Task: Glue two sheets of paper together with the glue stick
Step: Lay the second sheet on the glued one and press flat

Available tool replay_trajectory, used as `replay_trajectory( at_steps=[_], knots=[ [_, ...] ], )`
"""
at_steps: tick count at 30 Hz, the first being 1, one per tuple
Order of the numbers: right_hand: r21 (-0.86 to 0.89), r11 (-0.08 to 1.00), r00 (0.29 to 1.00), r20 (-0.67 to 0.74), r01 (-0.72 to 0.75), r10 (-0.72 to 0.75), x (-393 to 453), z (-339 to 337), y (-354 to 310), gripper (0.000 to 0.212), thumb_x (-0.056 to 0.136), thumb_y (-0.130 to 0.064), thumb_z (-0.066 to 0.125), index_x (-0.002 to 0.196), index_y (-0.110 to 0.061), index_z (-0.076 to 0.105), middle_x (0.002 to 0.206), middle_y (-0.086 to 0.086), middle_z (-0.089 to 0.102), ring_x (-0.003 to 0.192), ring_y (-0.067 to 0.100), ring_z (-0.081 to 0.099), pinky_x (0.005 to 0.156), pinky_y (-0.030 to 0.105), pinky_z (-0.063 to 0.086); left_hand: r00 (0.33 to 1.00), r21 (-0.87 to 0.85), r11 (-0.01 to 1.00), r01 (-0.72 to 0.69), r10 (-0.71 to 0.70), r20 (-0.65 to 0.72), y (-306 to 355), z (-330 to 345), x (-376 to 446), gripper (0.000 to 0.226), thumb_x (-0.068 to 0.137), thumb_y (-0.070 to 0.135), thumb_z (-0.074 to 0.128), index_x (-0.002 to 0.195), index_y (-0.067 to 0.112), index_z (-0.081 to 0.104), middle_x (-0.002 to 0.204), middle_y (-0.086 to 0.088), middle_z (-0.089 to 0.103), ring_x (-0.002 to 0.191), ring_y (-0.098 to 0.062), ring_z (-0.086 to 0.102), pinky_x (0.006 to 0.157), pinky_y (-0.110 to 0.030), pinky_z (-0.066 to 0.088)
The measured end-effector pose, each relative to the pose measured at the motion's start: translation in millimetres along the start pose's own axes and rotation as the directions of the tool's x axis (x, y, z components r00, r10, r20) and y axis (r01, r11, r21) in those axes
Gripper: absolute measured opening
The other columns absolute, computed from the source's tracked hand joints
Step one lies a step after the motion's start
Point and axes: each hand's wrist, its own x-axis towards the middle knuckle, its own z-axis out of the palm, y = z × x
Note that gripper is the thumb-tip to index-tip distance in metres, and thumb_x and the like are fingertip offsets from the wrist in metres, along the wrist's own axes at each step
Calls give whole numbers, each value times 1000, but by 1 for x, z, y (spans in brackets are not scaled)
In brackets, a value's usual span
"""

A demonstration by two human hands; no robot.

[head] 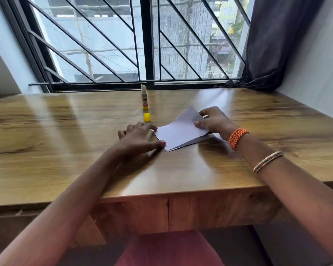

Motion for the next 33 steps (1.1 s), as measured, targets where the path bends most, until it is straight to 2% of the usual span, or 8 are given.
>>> replay_trajectory(
  at_steps=[6,11,14,18,22,25,28,33],
  knots=[
    [-108,993,996,-64,56,-63,-1,2,2,26,82,-9,68,107,-4,68,105,19,67,98,30,62,85,38,52,1000,14,1000,26,-26,1,1,3,0,73,51,81,46,114,45,45,136,7,41,125,-20,28,82,-36,16],
    [-159,984,992,-79,82,-95,-1,3,3,25,82,-11,68,106,-5,69,101,15,68,89,23,60,78,32,50,999,34,999,30,-31,14,-1,3,2,76,49,83,44,115,46,44,137,8,40,126,-21,28,82,-37,16],
    [-160,984,993,-76,79,-92,-1,4,4,26,82,-12,68,108,-6,68,101,13,67,88,22,59,70,26,44,999,37,999,31,-32,29,0,3,2,80,48,83,45,119,46,41,138,7,38,127,-22,28,84,-38,18],
    [-167,983,992,-80,81,-96,-2,4,4,28,83,-14,68,110,-6,68,100,11,67,88,21,59,69,24,41,999,25,1000,10,-11,32,-1,2,0,83,51,82,46,127,54,30,140,4,37,130,-22,26,87,-39,17],
    [-165,982,991,-84,88,-103,-4,4,4,29,83,-13,68,111,-5,67,101,12,67,87,20,58,69,23,40,998,59,998,1,-4,56,1,1,0,82,53,81,44,128,50,34,144,6,31,132,-21,22,94,-41,17],
    [-146,986,992,-83,77,-90,-5,4,3,28,82,-13,68,110,-6,67,102,13,67,89,23,61,69,25,44,997,84,996,-6,-1,76,3,1,-2,87,53,82,40,131,47,33,146,6,27,135,-21,19,100,-43,15],
    [-67,996,995,-73,66,-71,-7,2,1,25,80,-11,68,104,-6,68,101,13,68,94,27,65,79,35,55,997,108,994,-11,2,76,4,1,-4,89,52,84,38,132,46,30,145,6,27,134,-21,19,100,-43,15],
    [-15,999,998,-46,39,-39,-8,2,2,17,81,-7,63,97,-10,66,99,15,67,96,32,65,83,45,57,995,105,994,-16,6,99,6,-1,-5,93,51,85,40,134,47,28,146,6,26,135,-21,18,102,-43,14]
  ],
)
